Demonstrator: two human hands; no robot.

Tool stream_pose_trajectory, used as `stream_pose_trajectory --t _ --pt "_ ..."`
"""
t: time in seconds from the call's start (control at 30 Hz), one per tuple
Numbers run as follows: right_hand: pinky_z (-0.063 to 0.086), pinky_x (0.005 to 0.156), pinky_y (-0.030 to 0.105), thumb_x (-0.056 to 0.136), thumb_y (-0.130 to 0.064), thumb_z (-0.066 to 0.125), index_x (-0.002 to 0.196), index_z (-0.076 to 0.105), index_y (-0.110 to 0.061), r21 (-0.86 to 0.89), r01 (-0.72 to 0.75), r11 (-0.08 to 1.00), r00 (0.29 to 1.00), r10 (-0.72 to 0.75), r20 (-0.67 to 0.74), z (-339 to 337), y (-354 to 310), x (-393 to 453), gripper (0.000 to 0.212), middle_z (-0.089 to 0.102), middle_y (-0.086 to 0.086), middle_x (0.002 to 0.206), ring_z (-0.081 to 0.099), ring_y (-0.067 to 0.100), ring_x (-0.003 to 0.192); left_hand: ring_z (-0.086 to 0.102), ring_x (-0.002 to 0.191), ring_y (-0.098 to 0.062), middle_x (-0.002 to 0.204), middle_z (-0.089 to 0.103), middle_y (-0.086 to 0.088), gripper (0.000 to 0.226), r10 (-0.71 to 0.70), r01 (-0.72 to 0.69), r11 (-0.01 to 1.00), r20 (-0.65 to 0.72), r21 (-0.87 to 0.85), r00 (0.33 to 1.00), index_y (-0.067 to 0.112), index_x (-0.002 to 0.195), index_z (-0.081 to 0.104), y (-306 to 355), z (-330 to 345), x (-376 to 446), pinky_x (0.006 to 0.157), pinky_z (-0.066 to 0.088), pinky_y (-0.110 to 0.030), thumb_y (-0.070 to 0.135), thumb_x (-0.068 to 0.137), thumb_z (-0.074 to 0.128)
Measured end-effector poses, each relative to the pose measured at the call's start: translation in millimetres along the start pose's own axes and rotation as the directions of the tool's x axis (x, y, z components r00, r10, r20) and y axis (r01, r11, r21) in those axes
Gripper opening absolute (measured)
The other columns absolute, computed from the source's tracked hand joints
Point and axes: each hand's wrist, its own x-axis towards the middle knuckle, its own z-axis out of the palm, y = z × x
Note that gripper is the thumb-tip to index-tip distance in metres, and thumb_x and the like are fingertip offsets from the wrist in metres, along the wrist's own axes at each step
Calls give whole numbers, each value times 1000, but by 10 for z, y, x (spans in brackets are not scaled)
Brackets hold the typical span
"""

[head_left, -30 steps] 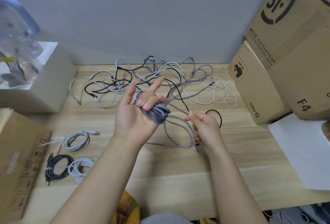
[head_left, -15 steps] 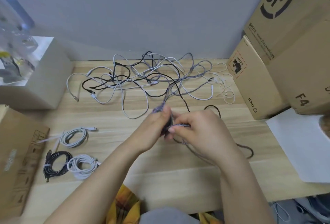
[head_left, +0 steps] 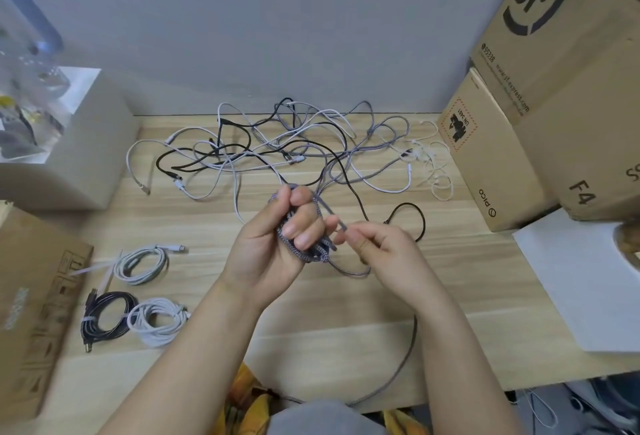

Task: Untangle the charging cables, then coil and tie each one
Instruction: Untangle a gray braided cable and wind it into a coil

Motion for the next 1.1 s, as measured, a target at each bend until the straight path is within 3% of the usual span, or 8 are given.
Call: stream_pose_trajectory --t 0.23,0.4,0.53,0.63,0.77,0.87,1.0,1.1 --pt "43 66 37 95 -31 46 83 57 -20 -300 90 950 975 -23 220 201 -45 -12 20 40 -2 58 42 15 63 70 76 -13 77 69 2 29 238 -230 971 -318 65 918 11 78 70 -38 -31 -36 80 56 -30 18 56 88" --pt "35 60 33 96 -31 47 67 49 -44 -325 74 943 979 -8 202 204 -151 -35 32 45 -9 52 38 5 55 53 122 -30 132 55 -18 63 228 -199 972 -298 126 927 -1 119 61 -22 -11 -27 97 48 -38 27 67 82" --pt "33 61 33 96 -32 46 83 58 -32 -396 70 916 983 4 184 200 -228 -75 18 44 -5 57 43 17 65 53 123 -27 135 53 -16 80 241 -183 962 -315 201 918 -2 132 48 -10 -31 -23 93 50 -34 36 68 80" --pt "32 66 29 96 -36 45 103 60 -28 -548 64 834 989 22 149 215 -262 -96 18 64 1 91 56 27 92 57 119 -20 129 59 -7 76 282 -109 909 -402 402 871 -1 140 32 -102 -9 14 96 49 -30 39 82 59" --pt "32 65 30 95 -36 46 99 61 -16 -633 33 774 982 91 163 214 -260 -125 25 62 9 94 57 30 95 57 117 -10 128 59 4 75 304 20 813 -453 582 838 14 142 34 -193 -135 26 98 47 -27 54 80 45" --pt "33 59 33 91 -39 52 84 63 -14 -569 44 821 970 101 220 172 -309 -185 28 50 3 67 53 29 77 51 121 -1 145 43 4 62 205 254 678 -509 690 836 48 117 57 -139 -198 35 109 31 -33 81 77 23" --pt "32 57 30 81 -42 65 69 63 -23 -519 52 853 985 43 169 68 -413 -172 23 44 -3 56 46 18 68 36 135 -28 142 42 -19 100 -92 367 704 -434 608 896 11 141 35 -199 -274 -183 111 23 -36 79 78 -3" --pt "36 57 29 70 -42 74 70 70 -24 -472 20 881 984 66 165 15 -445 -131 19 60 -2 60 49 13 63 63 100 -10 105 70 -2 112 -329 598 412 -500 687 801 22 110 60 -129 -209 -105 84 45 -27 95 50 -1"
